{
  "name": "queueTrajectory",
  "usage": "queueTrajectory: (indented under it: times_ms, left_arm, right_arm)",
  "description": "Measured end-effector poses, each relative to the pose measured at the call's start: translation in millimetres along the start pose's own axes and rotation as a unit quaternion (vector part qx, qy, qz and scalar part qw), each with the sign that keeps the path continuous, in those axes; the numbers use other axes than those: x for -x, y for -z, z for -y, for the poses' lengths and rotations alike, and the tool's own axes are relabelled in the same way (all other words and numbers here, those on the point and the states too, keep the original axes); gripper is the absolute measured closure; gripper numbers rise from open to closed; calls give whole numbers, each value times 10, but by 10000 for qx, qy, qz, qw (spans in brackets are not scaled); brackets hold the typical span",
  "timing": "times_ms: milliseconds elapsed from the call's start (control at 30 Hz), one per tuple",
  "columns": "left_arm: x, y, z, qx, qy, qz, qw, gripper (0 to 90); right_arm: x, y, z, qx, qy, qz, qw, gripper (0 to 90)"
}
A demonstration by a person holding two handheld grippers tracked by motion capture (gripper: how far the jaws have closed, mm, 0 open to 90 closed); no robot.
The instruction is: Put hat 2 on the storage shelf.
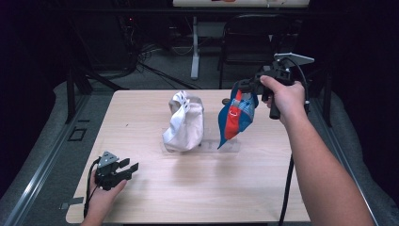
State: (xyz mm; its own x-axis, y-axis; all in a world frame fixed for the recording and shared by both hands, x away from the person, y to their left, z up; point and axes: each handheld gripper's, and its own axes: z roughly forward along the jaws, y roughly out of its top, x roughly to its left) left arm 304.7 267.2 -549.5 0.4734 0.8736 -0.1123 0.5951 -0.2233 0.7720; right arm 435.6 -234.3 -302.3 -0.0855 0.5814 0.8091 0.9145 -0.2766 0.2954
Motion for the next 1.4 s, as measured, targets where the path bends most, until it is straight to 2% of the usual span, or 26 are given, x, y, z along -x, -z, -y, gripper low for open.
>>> queueTrajectory:
  times_ms: [67,167,333,500,800,1400]
  left_arm:
    - [-2,-1,3,32,6,-1,10000,538]
    - [0,-7,9,110,21,-23,9999,538]
    - [2,-5,9,96,17,-25,9999,538]
    - [6,-2,4,28,-30,-23,10000,538]
    - [6,-9,11,80,3,-45,10000,538]
    - [2,-2,11,101,23,-45,9999,538]
  right_arm:
    - [12,-67,18,-17,-10,-77,10000,777]
    - [40,-131,41,-104,-17,-8,9999,777]
    - [148,-203,91,-197,-37,169,9997,776]
    - [255,-205,124,-228,-72,271,9993,775]
    - [385,-187,176,-227,-76,471,9986,773]
    - [394,-169,215,-246,47,596,9979,770]
